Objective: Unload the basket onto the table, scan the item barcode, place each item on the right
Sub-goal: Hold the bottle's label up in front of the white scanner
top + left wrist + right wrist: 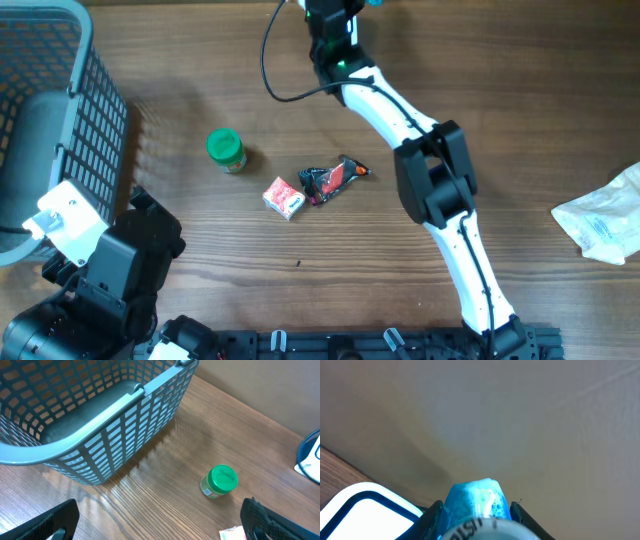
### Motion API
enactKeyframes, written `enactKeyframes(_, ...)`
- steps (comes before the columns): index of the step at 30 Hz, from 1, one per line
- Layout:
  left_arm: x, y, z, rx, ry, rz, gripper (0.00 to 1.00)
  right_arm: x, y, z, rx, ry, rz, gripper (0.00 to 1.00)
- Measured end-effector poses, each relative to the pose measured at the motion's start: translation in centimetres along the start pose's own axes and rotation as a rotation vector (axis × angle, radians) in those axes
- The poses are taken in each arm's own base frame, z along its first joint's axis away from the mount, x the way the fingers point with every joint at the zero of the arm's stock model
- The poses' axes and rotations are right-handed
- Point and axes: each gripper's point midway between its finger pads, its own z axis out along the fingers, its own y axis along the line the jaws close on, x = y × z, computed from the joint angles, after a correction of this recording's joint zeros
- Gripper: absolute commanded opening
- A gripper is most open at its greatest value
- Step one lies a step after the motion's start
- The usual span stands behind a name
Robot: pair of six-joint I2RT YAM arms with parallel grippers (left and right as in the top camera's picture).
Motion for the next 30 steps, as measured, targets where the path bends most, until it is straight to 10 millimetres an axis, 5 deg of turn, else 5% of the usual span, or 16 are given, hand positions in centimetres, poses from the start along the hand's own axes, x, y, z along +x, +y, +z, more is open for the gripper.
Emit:
enactKeyframes(5, 0.0, 0.0, 0.0, 0.000, 0.000, 0.000, 1.00, -0.5, 0.6, 0.0, 0.068, -0.035, -0.046, 0.20)
enactKeyframes(11, 0.0, 0.0, 0.0, 0.000, 0.000, 0.000, 1.00, -0.3, 4.5, -0.5, 0.058, -0.046, -0.112, 0.20)
enactKeyframes(16, 0.0, 0.0, 0.0, 0.000, 0.000, 0.000, 1.00, 0.4, 5.5, -0.3, 0.090, -0.050, -0.146, 0.21)
enactKeyframes(30, 0.0, 0.0, 0.0, 0.000, 0.000, 0.000, 1.00, -1.8, 4.2, -1.4, 0.178, -0.107, -0.198, 0.20)
